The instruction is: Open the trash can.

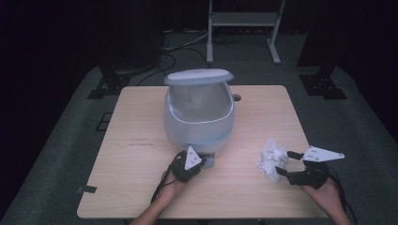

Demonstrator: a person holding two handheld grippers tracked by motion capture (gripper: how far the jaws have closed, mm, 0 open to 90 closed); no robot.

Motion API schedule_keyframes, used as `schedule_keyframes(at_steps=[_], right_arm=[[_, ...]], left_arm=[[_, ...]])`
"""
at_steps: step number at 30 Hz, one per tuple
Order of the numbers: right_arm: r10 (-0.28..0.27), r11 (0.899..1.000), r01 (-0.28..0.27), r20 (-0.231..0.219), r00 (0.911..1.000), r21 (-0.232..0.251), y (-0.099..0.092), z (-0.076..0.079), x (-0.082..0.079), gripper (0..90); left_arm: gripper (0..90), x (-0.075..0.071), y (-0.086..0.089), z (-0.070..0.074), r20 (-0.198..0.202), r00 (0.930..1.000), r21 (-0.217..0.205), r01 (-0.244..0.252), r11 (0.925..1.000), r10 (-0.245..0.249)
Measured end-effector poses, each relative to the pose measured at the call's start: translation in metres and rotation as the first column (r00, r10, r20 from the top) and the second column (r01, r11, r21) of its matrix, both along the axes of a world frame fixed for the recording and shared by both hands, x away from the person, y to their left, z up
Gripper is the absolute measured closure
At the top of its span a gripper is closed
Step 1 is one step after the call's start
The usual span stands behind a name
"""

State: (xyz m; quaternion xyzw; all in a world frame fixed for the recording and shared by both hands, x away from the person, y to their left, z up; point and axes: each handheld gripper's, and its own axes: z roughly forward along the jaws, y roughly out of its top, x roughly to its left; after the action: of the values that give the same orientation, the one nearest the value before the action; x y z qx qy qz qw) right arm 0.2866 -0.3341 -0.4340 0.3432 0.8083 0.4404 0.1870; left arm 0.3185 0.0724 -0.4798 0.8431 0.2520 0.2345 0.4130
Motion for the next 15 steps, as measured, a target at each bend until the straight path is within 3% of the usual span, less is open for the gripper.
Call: schedule_keyframes(at_steps=[4, 15], right_arm=[[0.015, 0.999, -0.015, -0.011, 0.9998, -0.043, 0.006, 0.0, 0.011, 20.3], [0.002, 0.997, -0.006, -0.043, 0.9991, -0.081, 0.012, -0.01, 0.03, 23.7]], left_arm=[[86.5, 0.002, -0.001, -0.001, -0.019, 0.9998, 0.004, 0.0, 1.0, 0.0], [86.3, 0.002, -0.001, -0.001, -0.026, 0.9997, -0.001, -0.001, 1.0, 0.001]])
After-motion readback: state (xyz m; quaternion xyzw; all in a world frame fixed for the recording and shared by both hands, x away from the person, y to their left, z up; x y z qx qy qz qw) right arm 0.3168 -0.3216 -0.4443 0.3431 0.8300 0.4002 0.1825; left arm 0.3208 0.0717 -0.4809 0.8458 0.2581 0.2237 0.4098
